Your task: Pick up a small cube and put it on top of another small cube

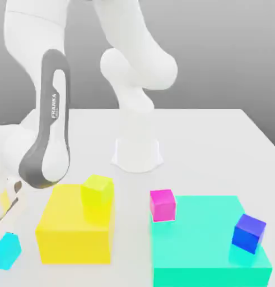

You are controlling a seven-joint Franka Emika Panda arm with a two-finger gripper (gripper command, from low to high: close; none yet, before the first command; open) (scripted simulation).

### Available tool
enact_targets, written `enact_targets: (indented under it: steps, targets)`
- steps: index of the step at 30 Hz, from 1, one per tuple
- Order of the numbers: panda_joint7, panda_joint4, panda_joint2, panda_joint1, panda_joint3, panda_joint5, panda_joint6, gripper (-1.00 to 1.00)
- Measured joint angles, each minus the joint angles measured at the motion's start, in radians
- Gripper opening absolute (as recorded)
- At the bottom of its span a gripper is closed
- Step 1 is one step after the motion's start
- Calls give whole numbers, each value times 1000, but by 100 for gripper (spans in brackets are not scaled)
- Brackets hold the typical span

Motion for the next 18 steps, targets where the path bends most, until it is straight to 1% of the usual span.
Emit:
enact_targets:
  steps: [3, 9, 15, 18]
  targets:
    - [-20, -11, -84, 10, 10, -7, -69, -100]
    - [-50, -3, -195, 159, 164, -31, -165, -100]
    - [-64, -19, -296, 300, 312, -32, -243, -100]
    - [-52, -34, -352, 432, 389, -26, -288, -100]
